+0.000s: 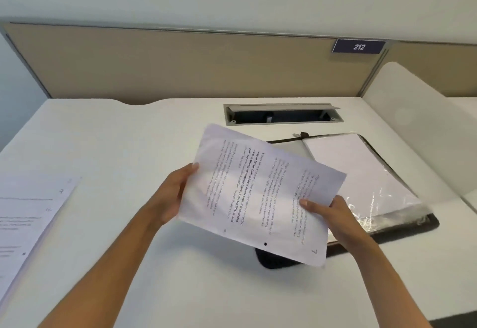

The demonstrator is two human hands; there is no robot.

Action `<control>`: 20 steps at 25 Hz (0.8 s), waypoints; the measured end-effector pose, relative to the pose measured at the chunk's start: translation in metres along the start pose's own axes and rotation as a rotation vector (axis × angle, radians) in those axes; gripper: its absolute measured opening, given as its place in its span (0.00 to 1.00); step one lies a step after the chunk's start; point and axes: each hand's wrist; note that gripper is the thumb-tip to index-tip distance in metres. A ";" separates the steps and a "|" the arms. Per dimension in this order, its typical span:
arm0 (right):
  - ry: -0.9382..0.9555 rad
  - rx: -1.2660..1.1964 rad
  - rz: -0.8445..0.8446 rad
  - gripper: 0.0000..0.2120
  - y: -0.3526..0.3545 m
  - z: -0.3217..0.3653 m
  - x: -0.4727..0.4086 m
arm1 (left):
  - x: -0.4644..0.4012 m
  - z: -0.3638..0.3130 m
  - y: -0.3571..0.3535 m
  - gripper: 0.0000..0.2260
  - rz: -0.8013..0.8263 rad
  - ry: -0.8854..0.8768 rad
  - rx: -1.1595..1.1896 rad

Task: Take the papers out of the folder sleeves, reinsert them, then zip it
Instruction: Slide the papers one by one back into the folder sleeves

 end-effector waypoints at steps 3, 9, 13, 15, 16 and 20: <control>-0.011 -0.117 -0.166 0.15 0.044 -0.014 0.011 | -0.014 0.025 -0.031 0.13 -0.138 0.030 0.182; -0.031 -0.339 -0.369 0.19 0.111 -0.042 0.047 | -0.023 0.104 -0.129 0.09 0.009 -0.300 -0.971; -0.066 -0.340 -0.428 0.26 0.137 -0.054 0.071 | -0.038 0.127 -0.164 0.24 0.169 -0.589 -1.582; -0.071 -0.349 -0.465 0.28 0.146 -0.057 0.082 | -0.039 0.128 -0.172 0.20 0.223 -0.645 -1.669; -0.074 -0.352 -0.481 0.28 0.150 -0.059 0.088 | -0.040 0.126 -0.175 0.18 0.249 -0.644 -1.680; -0.085 -0.325 -0.506 0.25 0.162 -0.067 0.110 | -0.042 0.114 -0.181 0.13 0.302 -0.637 -1.704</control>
Point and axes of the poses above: each hand's wrist, its own x-axis away from the middle knuckle, its own y-axis out of the back of the hand, z = x × y, and after that the axes turned 7 degrees about -x, right-handed
